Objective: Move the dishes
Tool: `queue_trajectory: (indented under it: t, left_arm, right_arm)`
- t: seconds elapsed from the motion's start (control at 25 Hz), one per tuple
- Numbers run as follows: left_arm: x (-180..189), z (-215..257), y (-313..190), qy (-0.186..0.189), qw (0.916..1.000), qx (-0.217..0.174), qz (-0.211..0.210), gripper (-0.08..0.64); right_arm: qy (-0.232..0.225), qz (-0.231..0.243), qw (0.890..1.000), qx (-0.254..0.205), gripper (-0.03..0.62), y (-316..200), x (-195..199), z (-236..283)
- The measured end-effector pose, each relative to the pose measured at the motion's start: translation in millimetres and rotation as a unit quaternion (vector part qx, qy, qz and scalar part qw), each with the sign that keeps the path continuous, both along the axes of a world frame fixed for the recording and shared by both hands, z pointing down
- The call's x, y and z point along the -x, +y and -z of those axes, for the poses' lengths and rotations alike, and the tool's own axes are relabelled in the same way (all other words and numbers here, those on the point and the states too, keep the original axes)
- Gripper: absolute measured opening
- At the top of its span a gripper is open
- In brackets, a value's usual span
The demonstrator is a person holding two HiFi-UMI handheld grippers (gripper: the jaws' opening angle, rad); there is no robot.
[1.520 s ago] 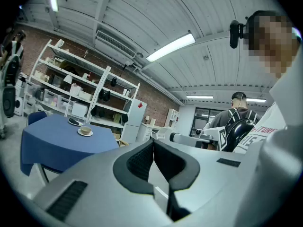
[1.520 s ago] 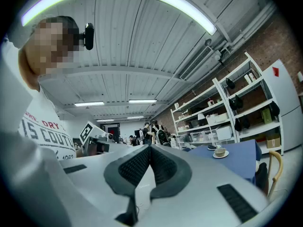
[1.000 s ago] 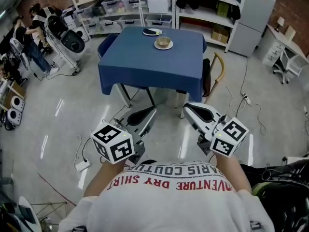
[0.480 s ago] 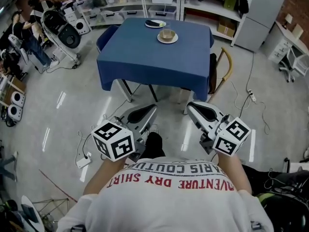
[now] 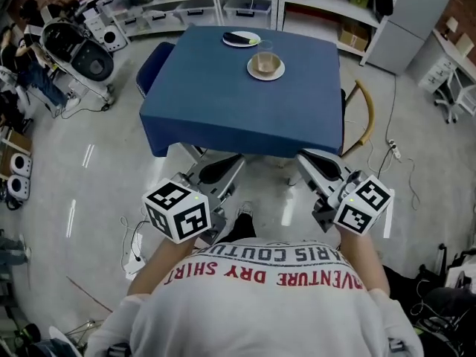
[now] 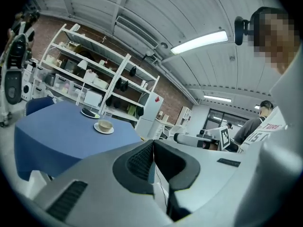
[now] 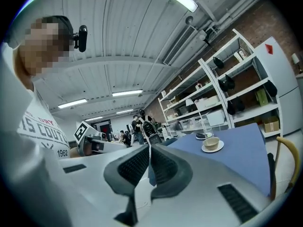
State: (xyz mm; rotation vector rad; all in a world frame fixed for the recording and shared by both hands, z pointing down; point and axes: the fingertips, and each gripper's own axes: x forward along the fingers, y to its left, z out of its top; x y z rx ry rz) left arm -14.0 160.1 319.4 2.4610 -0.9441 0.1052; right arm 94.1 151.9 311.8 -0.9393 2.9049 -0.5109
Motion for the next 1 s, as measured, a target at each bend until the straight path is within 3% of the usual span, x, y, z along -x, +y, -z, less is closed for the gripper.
queue_trajectory:
  t: [0.28, 0.4, 0.48, 0.6, 0.8, 1.0]
  left_arm:
    - [35, -16, -130, -0.008, 0.9997, 0.015, -0.018, 0.028]
    - [47, -27, -171, -0.008, 0.9994, 0.023, -0.025, 0.028]
    - [53, -33, -193, -0.008, 0.9991, 0.028, -0.03, 0.028]
    - [56, -41, -220, -0.008, 0.9987, 0.031, -0.038, 0.028]
    - [48, -53, -239, -0.008, 0.9977, 0.037, -0.056, 0.028]
    - [46, -62, -256, -0.008, 0.9978, 0.04, -0.052, 0.028]
  right_arm:
    - [0.004, -0.028, 1.0, 0.004, 0.028, -125, 29, -5]
    - [0.033, -0.036, 0.999, -0.008, 0.036, -162, 38, -12]
    - [0.055, -0.044, 0.997, -0.012, 0.159, -182, 42, -18]
    - [0.071, -0.062, 0.995, -0.009, 0.248, -207, 42, -27]
    - [0.098, -0.097, 0.99, -0.011, 0.319, -236, 29, -40]
    - [0.135, -0.103, 0.985, -0.012, 0.334, -265, 22, -56]
